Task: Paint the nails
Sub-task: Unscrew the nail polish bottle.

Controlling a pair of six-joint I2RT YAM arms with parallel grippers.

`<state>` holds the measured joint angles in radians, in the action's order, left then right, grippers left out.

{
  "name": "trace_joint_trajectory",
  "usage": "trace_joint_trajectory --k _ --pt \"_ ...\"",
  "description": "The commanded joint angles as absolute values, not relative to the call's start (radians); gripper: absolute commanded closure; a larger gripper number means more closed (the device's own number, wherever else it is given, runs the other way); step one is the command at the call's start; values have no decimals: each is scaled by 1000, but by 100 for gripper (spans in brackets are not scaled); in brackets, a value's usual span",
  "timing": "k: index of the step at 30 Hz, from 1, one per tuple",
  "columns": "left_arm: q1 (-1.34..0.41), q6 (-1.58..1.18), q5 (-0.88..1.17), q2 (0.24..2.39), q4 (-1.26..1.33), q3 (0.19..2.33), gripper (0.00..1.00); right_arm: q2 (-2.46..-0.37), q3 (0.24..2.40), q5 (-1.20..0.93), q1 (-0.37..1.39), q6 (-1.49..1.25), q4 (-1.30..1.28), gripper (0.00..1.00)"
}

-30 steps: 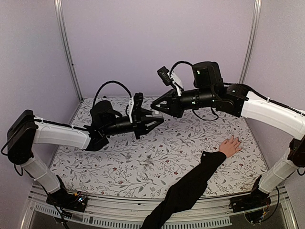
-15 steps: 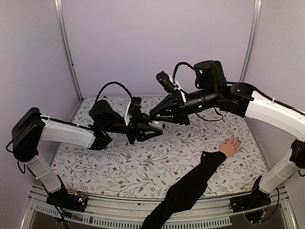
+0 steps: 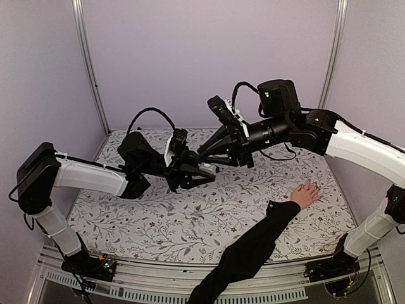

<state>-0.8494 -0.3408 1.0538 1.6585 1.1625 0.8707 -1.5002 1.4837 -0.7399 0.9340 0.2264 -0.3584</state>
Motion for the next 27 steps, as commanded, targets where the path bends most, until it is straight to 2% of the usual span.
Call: trace_joint_trajectory --k 1,3,5,11,18,27 --pt "-859 -273 1001 1619 1213 862 100 -1469 1485 -669 923 205 -339 74" --pt "-855 -257 955 1607 1202 850 100 -1457 1472 -644 923 191 -318 59" --pt "-852 -211 888 1590 1152 842 100 -1446 1462 -614 921 165 -303 52" --pt "-853 -138 697 1548 1091 807 100 -1419 1435 -456 917 78 -258 45" --pt "-855 -107 405 1537 986 813 100 -1429 1456 -326 918 -32 -244 45" --pt "-890 -27 173 1556 871 855 100 -1529 1571 -162 918 -107 -336 57"
